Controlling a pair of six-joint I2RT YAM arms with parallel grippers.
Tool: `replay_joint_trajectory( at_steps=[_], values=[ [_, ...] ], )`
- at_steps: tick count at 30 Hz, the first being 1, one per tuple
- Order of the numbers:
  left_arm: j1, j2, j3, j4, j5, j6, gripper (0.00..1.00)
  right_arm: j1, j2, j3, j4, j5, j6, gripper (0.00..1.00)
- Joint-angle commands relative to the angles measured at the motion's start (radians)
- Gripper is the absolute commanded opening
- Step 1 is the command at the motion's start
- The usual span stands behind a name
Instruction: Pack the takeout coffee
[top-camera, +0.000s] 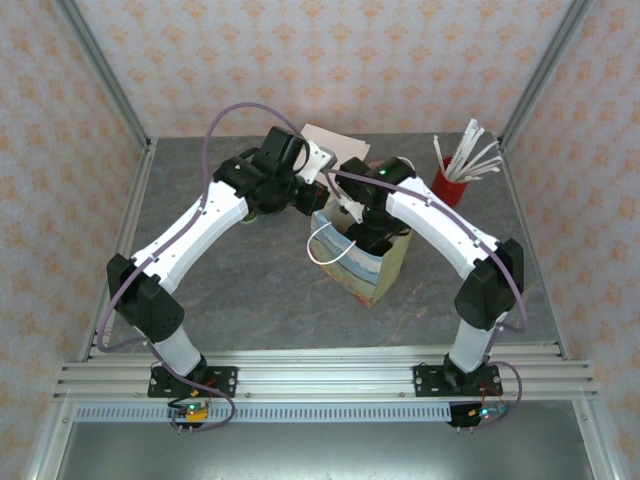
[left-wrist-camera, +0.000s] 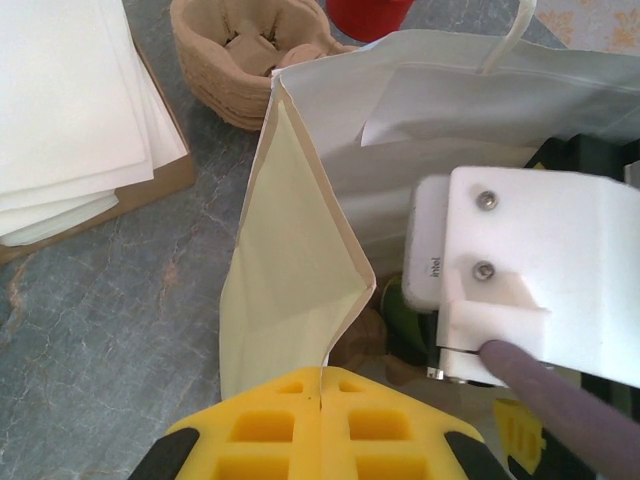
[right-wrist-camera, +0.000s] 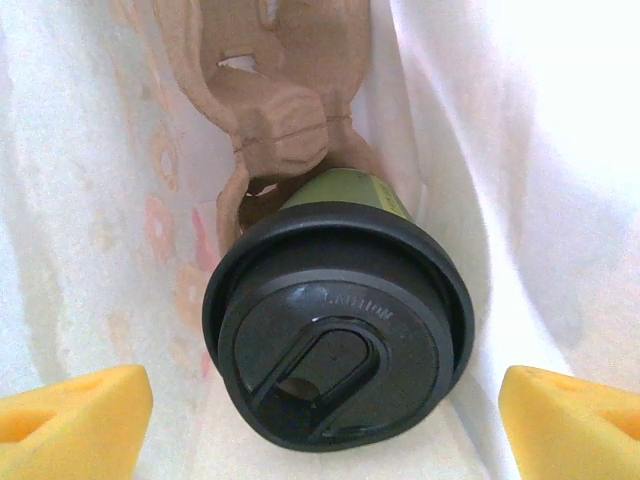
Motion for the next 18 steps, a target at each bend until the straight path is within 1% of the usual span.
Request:
replay_joint_trajectory(
  at_steps=[1, 18],
  values=[
    [-0.001, -0.013, -0.015, -0.02, 0.009, 0.0, 0.05, 0.007, -0.052, 0.05, -0.061, 0.021, 0.015, 0.9],
    [-0.001, -0.011, -0.01, -0.02, 0.008, -0.005, 0.05, 0.004, -0.113, 0.234, -0.143, 0.014, 0.045, 0.9]
  ],
)
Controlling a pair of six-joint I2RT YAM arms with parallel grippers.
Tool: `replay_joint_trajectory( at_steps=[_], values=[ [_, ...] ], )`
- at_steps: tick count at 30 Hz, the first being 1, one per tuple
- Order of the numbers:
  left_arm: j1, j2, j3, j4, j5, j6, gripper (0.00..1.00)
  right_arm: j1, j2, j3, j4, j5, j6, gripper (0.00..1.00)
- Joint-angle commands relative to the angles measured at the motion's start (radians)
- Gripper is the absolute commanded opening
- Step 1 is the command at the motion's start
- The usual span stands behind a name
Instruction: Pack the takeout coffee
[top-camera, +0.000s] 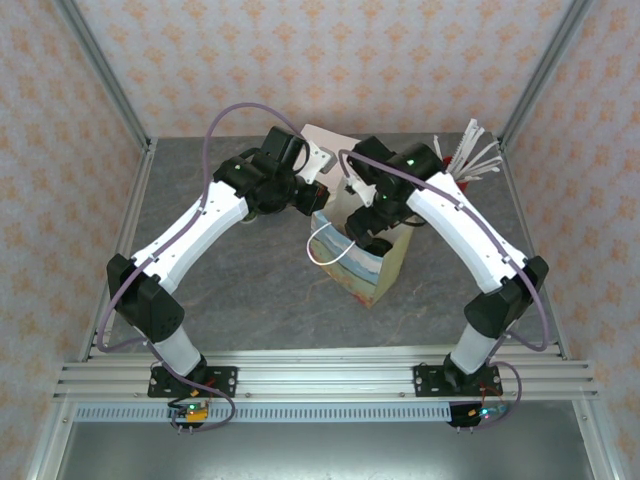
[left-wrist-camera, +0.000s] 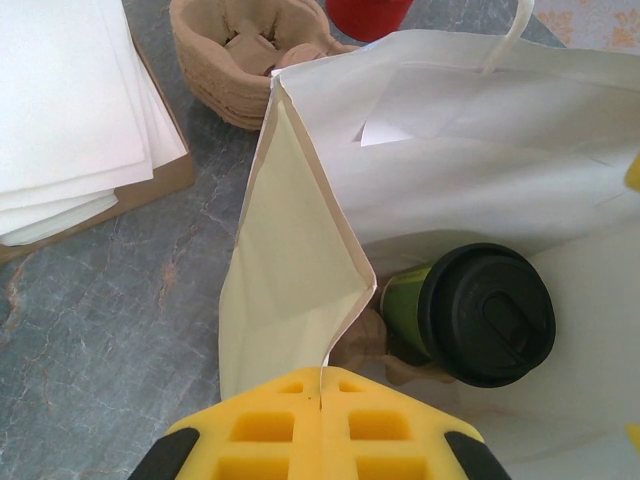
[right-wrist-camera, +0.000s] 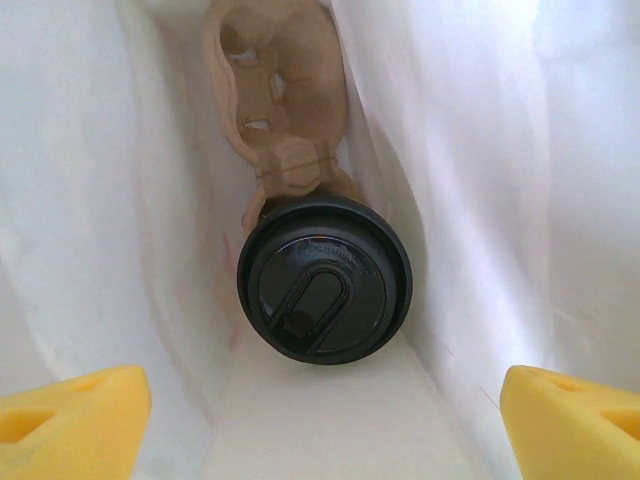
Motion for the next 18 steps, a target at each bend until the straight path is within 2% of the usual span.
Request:
replay_joint_trajectory(
  at_steps=[1, 7, 12, 15, 18],
  values=[
    [0.0, -0.012, -0.008, -0.02, 0.006, -0.006, 0.05, 0.003, -0.04, 0.055, -0.055, 0.019, 0.023, 0.9],
    [-0.001, -0.012, -0.009, -0.018, 0.005, -0.008, 0.05, -0.004, -0.069, 0.128, -0.064, 0.035, 0.057, 0.9],
    [0.0, -0.013, -0.008, -0.015, 0.008, -0.014, 0.06, -0.033, -0.15, 0.18, -0.01, 0.034, 0.119, 0.9],
    [-0.001, -0.013, -0.01, -0.007, 0.01, -0.022, 0.13, -0.07, -0.213, 0.152, 0.057, 0.042, 0.168, 0.89],
    [-0.001, -0.017, -0.014, 0.011, 0.013, -0.041, 0.25, -0.087, -0.274, 0.086, 0.124, 0.072, 0.193, 0.9]
  ],
)
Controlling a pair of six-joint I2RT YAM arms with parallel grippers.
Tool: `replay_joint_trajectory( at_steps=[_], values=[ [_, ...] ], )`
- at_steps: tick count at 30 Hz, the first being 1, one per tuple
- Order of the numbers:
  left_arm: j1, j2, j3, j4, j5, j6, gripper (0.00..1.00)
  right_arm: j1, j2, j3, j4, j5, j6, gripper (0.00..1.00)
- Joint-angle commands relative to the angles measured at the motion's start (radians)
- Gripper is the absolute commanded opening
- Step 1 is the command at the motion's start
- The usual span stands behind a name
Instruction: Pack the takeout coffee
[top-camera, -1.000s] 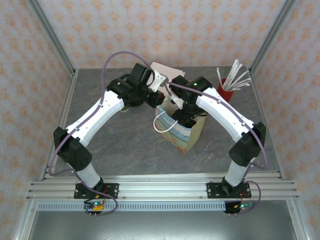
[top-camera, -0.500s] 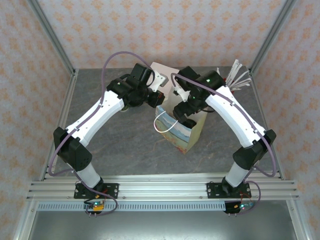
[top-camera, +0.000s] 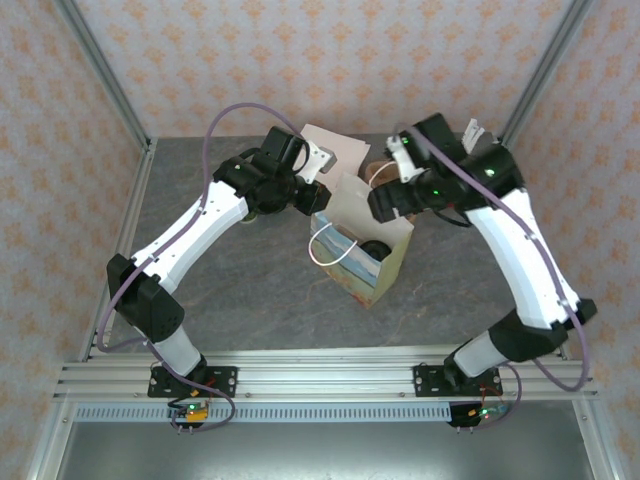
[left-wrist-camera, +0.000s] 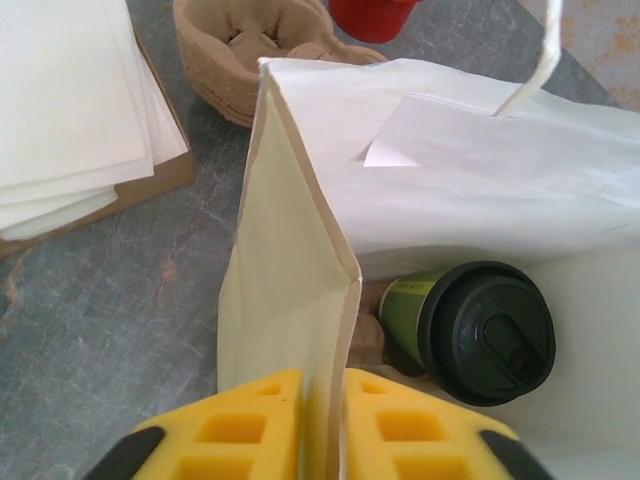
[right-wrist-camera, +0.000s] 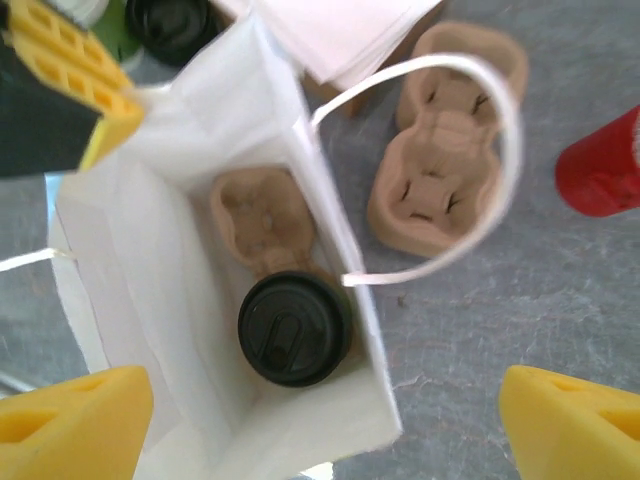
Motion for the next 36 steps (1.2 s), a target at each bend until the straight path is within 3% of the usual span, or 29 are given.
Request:
replay_joint_trajectory(
  at_steps=[1, 11, 14, 16, 18, 23, 26, 29, 36],
  values=[
    [-0.002, -0.017, -0.011, 0.017, 0.014, -0.028, 0.29, -0.011, -0.069, -0.061, 0.085, 0.059, 0.06, 0.9],
    [-0.002, -0.061, 0.009, 0.154, 0.023, -0.162, 0.61, -0.013, -0.158, -0.184, 0.195, 0.093, 0.072, 0.88],
    [-0.001, -0.131, -0.018, 0.222, -0.036, -0.196, 0.72, -0.012, -0.21, -0.253, 0.284, 0.115, 0.078, 0.88],
    [0.002, -0.204, -0.073, 0.278, -0.116, -0.219, 0.77, -0.014, -0.236, -0.29, 0.333, 0.214, 0.102, 0.9],
    [0.019, -0.265, -0.126, 0.307, -0.2, -0.249, 0.78, -0.055, -0.264, -0.33, 0.386, 0.258, 0.129, 0.92],
    [0.114, -0.35, -0.215, 0.252, -0.332, -0.331, 0.76, -0.281, -0.307, -0.449, 0.524, 0.204, 0.191, 0.92],
    [0.153, -0.412, -0.282, 0.253, -0.395, -0.35, 0.76, -0.429, -0.296, -0.525, 0.597, 0.1, 0.251, 0.9],
    [0.178, -0.432, -0.288, 0.226, -0.402, -0.351, 0.75, -0.517, -0.257, -0.585, 0.663, 0.082, 0.265, 0.87],
    [0.178, -0.418, -0.266, 0.215, -0.373, -0.359, 0.74, -0.599, -0.092, -0.531, 0.669, 0.144, 0.194, 0.73]
  ],
)
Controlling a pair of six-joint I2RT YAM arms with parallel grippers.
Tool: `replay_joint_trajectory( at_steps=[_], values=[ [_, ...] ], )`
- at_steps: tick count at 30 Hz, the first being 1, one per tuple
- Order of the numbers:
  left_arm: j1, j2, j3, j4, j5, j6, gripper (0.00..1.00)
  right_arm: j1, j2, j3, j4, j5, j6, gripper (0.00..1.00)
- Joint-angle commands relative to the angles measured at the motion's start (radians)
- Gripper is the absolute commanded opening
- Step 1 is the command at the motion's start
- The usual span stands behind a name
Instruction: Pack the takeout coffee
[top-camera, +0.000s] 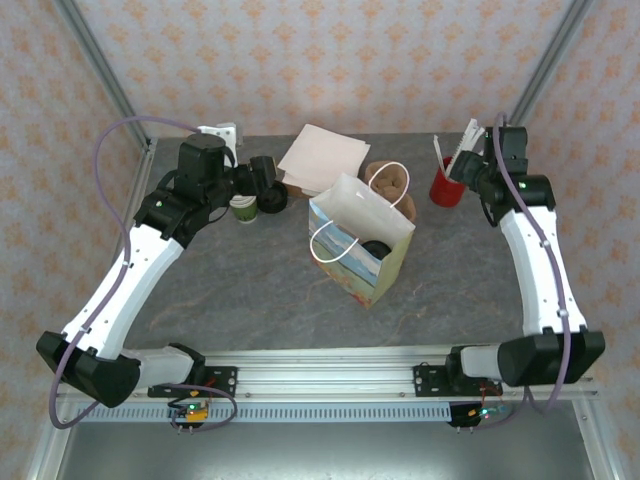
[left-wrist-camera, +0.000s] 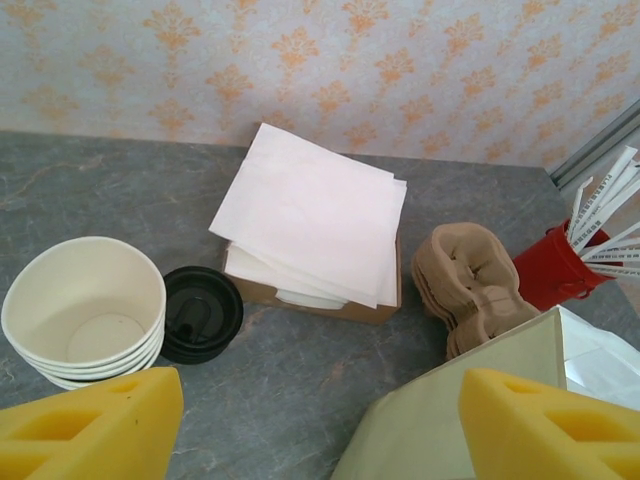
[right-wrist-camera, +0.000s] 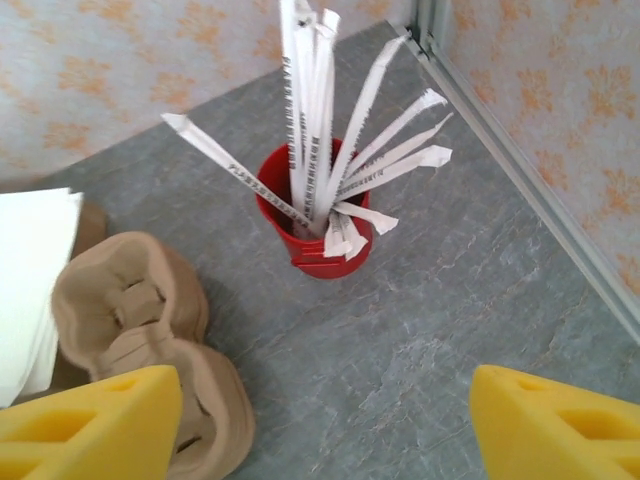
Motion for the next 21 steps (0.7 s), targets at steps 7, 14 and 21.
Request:
replay_joint_trajectory(
  at_steps=[7, 14, 21],
  values=[
    [0.002, 0.007, 0.027, -0.011, -0.008, -0.009, 0.74, -0.078, 0.185, 0.153, -0.019, -0.054, -0.038, 0.55],
    [0.003, 0.017, 0.027, -0.004, 0.018, 0.007, 0.74, -0.172, 0.331, 0.282, 0.027, -0.124, -0.034, 0.47],
    [0.002, 0.023, 0.016, 0.006, 0.048, 0.011, 0.74, -0.243, 0.525, 0.428, 0.031, -0.162, -0.039, 0.48]
  ],
)
